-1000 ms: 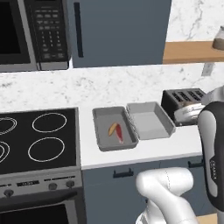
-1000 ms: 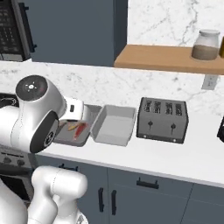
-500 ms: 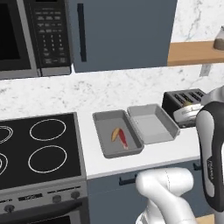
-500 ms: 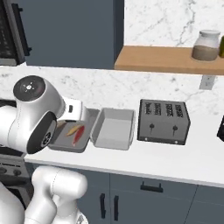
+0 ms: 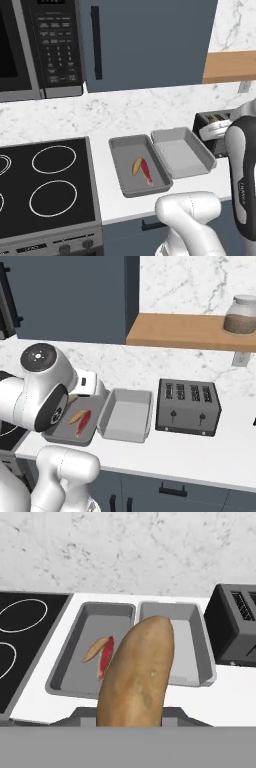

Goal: Place one sweet potato and one steak in each tupperware on the nearby counter, to pack two identical lunches.

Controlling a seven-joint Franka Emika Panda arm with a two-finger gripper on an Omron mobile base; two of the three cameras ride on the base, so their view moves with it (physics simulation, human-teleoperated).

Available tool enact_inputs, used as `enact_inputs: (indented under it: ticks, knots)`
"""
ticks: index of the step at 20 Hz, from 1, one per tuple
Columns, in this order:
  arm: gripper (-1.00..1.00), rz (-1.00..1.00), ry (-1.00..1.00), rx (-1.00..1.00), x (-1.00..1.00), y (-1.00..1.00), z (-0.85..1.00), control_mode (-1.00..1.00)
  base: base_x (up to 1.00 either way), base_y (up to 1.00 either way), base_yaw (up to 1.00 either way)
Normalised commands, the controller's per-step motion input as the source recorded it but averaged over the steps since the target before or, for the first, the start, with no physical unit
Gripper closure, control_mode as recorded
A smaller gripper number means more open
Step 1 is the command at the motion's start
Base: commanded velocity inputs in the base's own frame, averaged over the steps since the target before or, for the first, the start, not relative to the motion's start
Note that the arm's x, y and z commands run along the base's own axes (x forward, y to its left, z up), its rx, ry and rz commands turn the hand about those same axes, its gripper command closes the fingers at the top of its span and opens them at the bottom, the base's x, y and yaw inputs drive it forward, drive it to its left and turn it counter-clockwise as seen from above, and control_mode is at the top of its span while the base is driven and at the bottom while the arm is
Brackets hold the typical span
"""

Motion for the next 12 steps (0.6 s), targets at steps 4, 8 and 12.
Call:
enact_inputs:
  ticks: [4,8,12]
  knots:
    - [1.00,-0.06,0.01,-0.25,0.24,0.03,-0.80,-1.00,0.00,0.00,0.00]
    - [1.00,-0.14,0.08,-0.29,0.83,0.15,-0.91,-1.00,0.00,0.00,0.00]
    - [1.00,0.00,0.19,0.01,0.94,-0.14,-0.73,-1.00,0.00,0.00,0.00]
